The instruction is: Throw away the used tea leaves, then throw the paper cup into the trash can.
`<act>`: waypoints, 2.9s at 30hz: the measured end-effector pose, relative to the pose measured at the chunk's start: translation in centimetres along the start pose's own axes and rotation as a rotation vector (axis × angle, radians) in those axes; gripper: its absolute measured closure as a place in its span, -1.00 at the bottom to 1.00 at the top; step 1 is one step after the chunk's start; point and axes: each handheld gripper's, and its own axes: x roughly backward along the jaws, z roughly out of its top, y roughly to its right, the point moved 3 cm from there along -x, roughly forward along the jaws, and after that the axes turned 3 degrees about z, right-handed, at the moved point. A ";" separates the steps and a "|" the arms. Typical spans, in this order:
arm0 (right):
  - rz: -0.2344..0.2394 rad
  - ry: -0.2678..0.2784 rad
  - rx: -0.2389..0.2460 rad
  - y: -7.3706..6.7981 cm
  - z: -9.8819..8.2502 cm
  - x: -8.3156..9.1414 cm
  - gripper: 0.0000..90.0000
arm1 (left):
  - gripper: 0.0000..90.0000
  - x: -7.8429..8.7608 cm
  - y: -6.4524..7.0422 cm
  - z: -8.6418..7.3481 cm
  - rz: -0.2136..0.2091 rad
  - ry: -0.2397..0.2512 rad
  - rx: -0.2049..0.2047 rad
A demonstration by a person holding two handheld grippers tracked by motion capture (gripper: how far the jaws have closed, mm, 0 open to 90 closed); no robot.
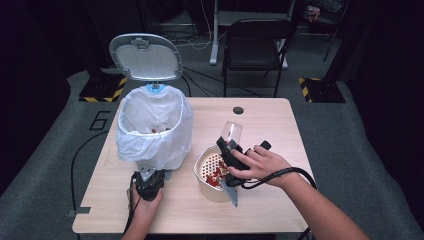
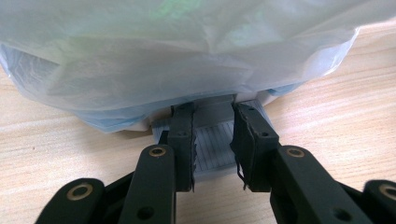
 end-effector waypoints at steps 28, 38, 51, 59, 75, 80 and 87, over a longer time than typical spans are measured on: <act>0.120 0.074 -0.127 1.8 -1.3 0.3 -0.04 | 0.54 0.0 0.0 0.0 -0.001 0.000 -0.002; 0.148 0.095 -0.155 2.2 -1.8 0.1 -0.04 | 0.54 -0.1 0.1 0.0 -0.001 0.011 0.012; 0.222 0.159 -0.564 3.1 -4.4 -0.3 -0.04 | 0.54 0.0 0.0 0.0 -0.003 0.000 -0.001; 0.330 0.221 -0.801 3.7 -6.4 -1.0 -0.04 | 0.54 0.0 0.0 0.0 -0.002 0.000 0.000; 0.616 0.386 -1.463 3.0 -11.2 -3.4 -0.04 | 0.54 -0.1 0.1 0.0 -0.007 0.019 0.027; 0.650 0.422 -1.541 2.9 -11.7 -3.7 -0.04 | 0.54 -0.1 0.1 0.0 -0.005 0.019 0.026; 0.736 0.472 -1.667 2.9 -12.0 -4.5 -0.04 | 0.54 -0.1 0.2 0.0 -0.005 0.020 0.028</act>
